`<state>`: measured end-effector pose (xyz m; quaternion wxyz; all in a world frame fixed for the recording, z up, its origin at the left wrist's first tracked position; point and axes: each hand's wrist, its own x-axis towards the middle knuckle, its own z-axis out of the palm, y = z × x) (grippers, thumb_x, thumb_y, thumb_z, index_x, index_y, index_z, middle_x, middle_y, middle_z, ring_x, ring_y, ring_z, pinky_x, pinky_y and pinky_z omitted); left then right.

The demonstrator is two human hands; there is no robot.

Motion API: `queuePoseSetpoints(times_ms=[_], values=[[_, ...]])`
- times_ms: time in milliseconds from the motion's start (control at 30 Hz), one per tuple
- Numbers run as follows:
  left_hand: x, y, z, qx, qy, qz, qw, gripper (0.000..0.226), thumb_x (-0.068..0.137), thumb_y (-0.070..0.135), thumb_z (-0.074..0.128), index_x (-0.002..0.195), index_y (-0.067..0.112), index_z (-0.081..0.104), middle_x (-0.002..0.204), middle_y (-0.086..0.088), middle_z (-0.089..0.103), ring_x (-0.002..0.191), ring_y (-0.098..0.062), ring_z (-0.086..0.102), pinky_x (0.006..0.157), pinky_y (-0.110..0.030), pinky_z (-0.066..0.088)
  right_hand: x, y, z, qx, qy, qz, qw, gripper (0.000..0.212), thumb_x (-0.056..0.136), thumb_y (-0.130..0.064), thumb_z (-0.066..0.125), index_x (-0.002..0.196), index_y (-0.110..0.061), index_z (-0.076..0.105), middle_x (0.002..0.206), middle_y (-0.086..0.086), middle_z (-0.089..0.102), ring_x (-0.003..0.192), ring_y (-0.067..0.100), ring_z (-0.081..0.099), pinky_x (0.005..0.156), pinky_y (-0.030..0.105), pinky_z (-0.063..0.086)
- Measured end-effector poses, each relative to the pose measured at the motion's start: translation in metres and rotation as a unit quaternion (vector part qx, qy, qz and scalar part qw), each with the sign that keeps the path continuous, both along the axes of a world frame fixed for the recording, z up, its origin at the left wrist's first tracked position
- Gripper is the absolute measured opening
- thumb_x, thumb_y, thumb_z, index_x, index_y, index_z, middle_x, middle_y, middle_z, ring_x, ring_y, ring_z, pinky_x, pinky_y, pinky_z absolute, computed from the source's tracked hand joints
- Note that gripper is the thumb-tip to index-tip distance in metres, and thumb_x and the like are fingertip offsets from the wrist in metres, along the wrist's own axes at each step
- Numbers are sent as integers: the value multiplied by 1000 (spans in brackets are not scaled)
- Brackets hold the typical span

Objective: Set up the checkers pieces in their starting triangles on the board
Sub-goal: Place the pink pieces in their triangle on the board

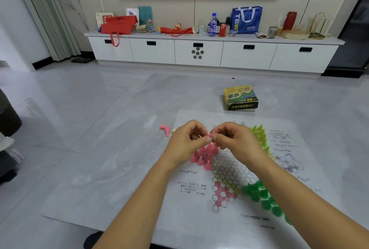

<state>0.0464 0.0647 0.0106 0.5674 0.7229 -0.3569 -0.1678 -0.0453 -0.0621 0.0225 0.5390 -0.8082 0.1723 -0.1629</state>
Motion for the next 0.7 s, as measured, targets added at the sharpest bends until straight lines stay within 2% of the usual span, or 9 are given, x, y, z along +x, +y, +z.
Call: queuePoseSetpoints(times_ms=[100,167,200,267,333,433,533,700], values=[[2,0,-1,9,-17,-8,1000,13,79,15,69,88,13,60,85,4,62,77,-9,58,74,-23,49,-3,-5,0,-30,7,-7,1000,3,81,-14,66,79,-15,65,69,-1,64,61,8,57,61,22,49],[14,4,-4,27,-46,50,997,14,80,14,67,92,13,59,89,4,61,74,-7,54,68,-11,43,-6,-10,-3,-91,44,-3,995,9,82,-15,65,76,-20,62,70,-4,64,63,9,57,63,23,49],[23,8,-8,46,-63,102,992,14,81,13,65,93,12,59,91,2,60,73,-8,52,65,-11,39,-8,-12,-5,-127,67,1,990,11,83,-15,64,75,-22,61,70,-6,63,64,8,56,63,22,48],[42,16,-18,102,-85,204,970,14,82,13,63,95,9,59,97,-5,61,76,-14,50,67,-17,35,-10,-13,-12,-182,107,11,977,8,84,-17,63,77,-21,61,73,-8,62,67,8,55,61,18,45],[55,24,-28,146,-80,253,953,12,83,17,61,93,10,59,102,-10,61,81,-18,52,71,-23,35,-11,-12,-18,-214,125,19,969,3,84,-20,63,82,-18,63,76,-9,61,73,9,56,62,17,43],[60,27,-34,190,-91,265,941,16,85,21,58,98,11,60,108,-14,56,95,-27,53,77,-31,40,-10,-10,-22,-236,133,25,962,4,83,-22,64,82,-21,60,79,-11,60,79,9,57,71,23,48],[58,26,-35,238,-147,258,925,27,88,17,52,114,13,54,119,-16,46,112,-32,42,90,-36,37,-8,-9,-24,-251,140,20,958,4,83,-23,65,83,-20,63,84,-7,64,82,12,60,78,33,52],[60,22,-38,311,-182,231,904,35,94,29,41,128,20,45,129,-11,42,118,-31,35,95,-36,33,-6,-8,-27,-256,140,28,956,10,82,-20,65,90,-14,66,91,-1,69,85,15,61,81,36,52]])
